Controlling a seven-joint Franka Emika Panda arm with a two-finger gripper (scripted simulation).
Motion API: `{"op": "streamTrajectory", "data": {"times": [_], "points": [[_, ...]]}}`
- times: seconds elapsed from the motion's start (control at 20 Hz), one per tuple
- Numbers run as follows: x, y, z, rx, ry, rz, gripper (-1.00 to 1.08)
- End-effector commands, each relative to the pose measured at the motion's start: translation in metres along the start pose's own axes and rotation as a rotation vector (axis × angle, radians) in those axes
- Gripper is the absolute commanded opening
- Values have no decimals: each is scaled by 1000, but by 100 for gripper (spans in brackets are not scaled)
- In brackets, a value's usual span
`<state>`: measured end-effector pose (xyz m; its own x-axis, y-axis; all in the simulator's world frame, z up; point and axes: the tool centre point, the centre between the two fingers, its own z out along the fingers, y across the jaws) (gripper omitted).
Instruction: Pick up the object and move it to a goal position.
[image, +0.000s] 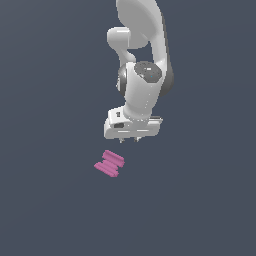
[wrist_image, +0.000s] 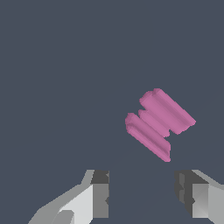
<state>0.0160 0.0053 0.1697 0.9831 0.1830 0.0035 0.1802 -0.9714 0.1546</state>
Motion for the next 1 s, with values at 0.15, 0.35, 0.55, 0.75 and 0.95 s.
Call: {"op": "streamTrajectory", "data": {"times": [0.15, 0.35, 0.55, 0.75, 0.95], "points": [[-1, 4, 28, -105, -45, -108, 28], [-2, 7, 48, -190, -79, -196, 28], [-3, 11, 67, -275, -112, -287, 28], [-2, 14, 85, -362, -144, -380, 28], [-2, 18, 100, -443, -172, -468, 28]]}}
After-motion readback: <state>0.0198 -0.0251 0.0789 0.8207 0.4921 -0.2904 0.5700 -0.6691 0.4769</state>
